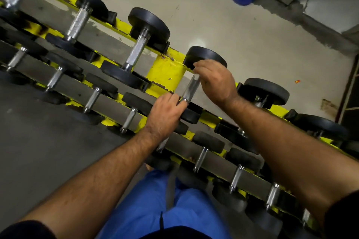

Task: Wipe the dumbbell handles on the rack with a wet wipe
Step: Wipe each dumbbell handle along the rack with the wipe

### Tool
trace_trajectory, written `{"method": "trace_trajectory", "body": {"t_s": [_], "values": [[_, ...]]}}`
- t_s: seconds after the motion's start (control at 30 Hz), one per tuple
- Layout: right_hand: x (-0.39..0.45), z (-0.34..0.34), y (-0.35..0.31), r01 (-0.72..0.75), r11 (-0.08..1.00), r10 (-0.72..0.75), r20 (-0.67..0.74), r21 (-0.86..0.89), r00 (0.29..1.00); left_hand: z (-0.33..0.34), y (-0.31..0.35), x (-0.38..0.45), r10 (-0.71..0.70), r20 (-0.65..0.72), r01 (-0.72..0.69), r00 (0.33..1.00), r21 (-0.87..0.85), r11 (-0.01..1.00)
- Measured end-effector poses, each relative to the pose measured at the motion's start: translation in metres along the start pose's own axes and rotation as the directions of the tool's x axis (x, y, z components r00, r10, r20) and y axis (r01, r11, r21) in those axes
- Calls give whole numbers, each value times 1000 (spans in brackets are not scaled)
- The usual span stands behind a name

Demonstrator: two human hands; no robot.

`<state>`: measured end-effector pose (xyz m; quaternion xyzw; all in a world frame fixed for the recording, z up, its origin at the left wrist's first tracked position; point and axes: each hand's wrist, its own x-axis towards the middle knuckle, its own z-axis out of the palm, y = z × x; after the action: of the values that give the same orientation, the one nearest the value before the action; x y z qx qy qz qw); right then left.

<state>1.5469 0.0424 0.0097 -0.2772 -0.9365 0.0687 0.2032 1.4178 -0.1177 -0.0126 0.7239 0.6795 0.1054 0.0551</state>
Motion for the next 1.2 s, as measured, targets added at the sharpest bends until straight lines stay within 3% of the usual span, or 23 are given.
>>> {"method": "trace_trajectory", "body": {"t_s": [0.1,0.47,0.57,0.7,0.87,0.97,1.13,1.2], "values": [[-14,14,7,127,992,-128,27,22,991,3,5,-1,-32,-13,32,999,4,999],[-40,43,45,315,942,-327,110,112,939,18,7,-3,-117,-37,118,992,34,992],[-39,48,54,330,941,-336,79,77,939,19,7,-3,-137,-32,138,990,15,990],[-47,56,43,237,969,-242,56,73,969,18,9,-3,-151,-23,152,988,8,988],[-37,56,66,402,912,-406,34,85,913,18,12,-2,-175,-32,176,984,17,984],[-42,63,56,306,949,-310,49,77,949,17,14,-1,-203,-23,203,979,-28,979],[-36,56,70,414,905,-422,86,96,903,9,10,-5,-231,79,243,970,-248,938],[-34,56,68,347,934,-352,51,90,935,9,9,-6,-252,73,262,965,-323,910]]}}
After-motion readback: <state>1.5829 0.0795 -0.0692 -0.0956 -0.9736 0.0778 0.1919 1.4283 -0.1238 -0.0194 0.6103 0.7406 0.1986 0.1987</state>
